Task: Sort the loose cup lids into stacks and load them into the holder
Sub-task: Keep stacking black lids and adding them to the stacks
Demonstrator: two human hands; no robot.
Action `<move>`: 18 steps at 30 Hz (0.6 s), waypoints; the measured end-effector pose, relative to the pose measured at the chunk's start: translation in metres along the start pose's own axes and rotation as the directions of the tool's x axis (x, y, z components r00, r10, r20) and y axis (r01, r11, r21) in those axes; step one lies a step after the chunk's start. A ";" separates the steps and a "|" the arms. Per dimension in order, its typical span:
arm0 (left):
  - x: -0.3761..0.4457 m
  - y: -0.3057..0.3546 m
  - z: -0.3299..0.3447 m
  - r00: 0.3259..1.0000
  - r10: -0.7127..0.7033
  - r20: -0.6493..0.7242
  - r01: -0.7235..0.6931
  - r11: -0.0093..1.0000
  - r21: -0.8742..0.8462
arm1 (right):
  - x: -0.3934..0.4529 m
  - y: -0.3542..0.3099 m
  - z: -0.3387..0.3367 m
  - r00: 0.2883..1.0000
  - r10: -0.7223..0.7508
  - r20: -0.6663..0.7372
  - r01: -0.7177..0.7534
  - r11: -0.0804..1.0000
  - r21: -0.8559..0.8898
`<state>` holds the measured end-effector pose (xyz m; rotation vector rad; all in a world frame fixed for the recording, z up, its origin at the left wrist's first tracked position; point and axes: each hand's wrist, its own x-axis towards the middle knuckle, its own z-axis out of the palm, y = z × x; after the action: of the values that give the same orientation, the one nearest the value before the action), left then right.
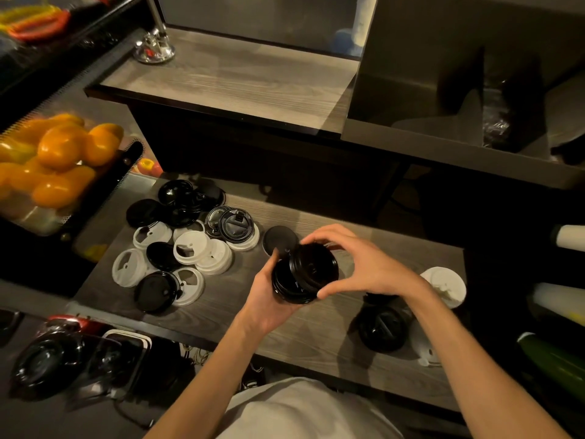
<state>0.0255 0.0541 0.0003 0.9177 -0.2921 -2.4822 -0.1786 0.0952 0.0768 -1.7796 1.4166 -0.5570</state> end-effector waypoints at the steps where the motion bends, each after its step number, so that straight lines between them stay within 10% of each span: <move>1: 0.000 0.000 0.000 1.000 -0.014 -0.010 0.014 1.000 0.020 | 0.003 -0.002 0.001 0.998 -0.024 0.053 0.025 0.999 -0.020; 8: -0.004 -0.001 0.005 1.000 0.008 -0.022 -0.005 0.991 0.135 | 0.019 -0.010 -0.003 0.959 -0.030 0.282 0.070 0.989 -0.133; 18: -0.011 0.001 0.011 0.992 0.128 -0.012 -0.123 0.972 0.201 | 0.007 -0.023 0.025 0.993 0.111 -0.034 -0.116 0.956 -0.271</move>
<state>0.0260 0.0590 0.0157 0.9772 -0.5825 -2.3536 -0.1445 0.0979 0.0791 -1.8922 1.6619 -0.3303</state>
